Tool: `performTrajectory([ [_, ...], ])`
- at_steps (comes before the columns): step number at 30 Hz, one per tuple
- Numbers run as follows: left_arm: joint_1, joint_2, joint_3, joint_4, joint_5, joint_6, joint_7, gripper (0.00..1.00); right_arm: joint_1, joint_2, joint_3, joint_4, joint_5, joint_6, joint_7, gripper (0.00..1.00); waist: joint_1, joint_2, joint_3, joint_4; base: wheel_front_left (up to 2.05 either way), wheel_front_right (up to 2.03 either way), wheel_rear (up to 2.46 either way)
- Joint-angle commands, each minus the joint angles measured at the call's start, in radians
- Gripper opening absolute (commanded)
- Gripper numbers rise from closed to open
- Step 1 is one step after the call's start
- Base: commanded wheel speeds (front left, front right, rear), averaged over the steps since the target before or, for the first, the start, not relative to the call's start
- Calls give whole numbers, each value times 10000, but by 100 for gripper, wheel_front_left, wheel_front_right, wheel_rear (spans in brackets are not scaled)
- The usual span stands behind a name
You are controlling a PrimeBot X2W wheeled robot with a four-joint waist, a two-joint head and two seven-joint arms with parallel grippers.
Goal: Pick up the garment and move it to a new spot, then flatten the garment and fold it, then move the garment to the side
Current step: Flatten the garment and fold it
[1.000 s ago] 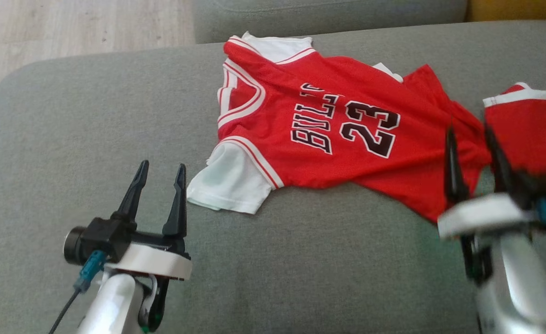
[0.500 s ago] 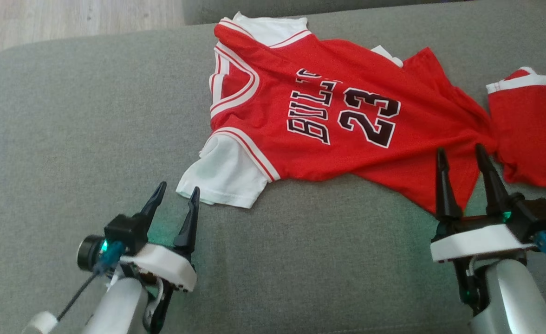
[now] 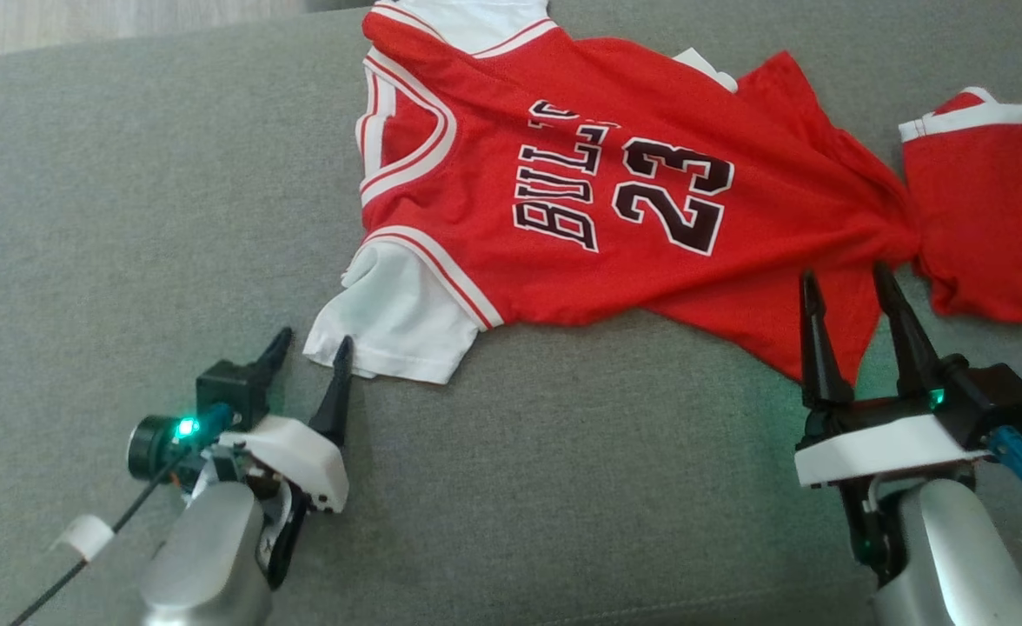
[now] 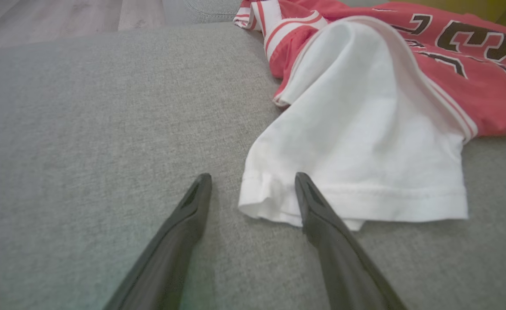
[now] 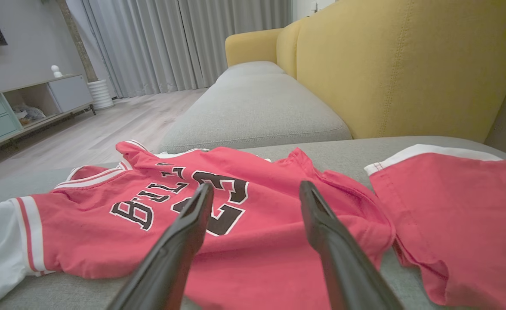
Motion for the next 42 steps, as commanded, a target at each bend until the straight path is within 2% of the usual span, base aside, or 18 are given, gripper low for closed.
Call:
performTrajectory([
  [1,-474,261,256,5,26,-7,-76,100,-266,-26,203,-356,54,-19,-108,100,-1,0,60,-60,0,0,0],
  [7,-791,341,117,726,-1,-126,149,100,-350,-26,185,-501,144,-19,-108,100,-1,0,166,-169,0,0,0],
  [8,-847,351,74,837,-14,-172,235,69,-358,-26,177,-515,149,-19,-108,100,-1,0,173,-177,0,0,0],
  [9,-902,358,39,917,-28,-214,273,5,-361,-26,155,-515,136,-19,-108,100,-1,0,177,-184,0,0,0],
  [10,-947,358,11,973,-53,-255,273,0,-356,-26,126,-488,109,-19,-108,100,-1,0,176,-185,0,0,0],
  [19,-949,240,162,681,-407,-392,-883,0,-254,-26,-228,811,-586,-19,97,100,-1,0,-108,-86,0,0,0],
  [23,-776,319,248,-36,-359,-349,-1305,0,-297,-26,-592,1103,-642,-19,53,100,-1,0,-268,76,0,0,0],
  [29,-364,406,512,-1642,-286,-245,-1446,0,-443,-26,-1387,1714,-1205,-19,558,100,-1,0,-352,365,0,0,0],
  [34,121,358,667,-2899,-192,-175,-1453,0,-844,-26,-1790,2426,-1116,-19,1220,100,-1,0,-344,521,0,0,0],
  [42,531,291,633,-3661,-56,-208,-1455,0,-846,-26,-1809,3422,-990,-19,2034,100,-1,0,-398,689,0,0,0],
])
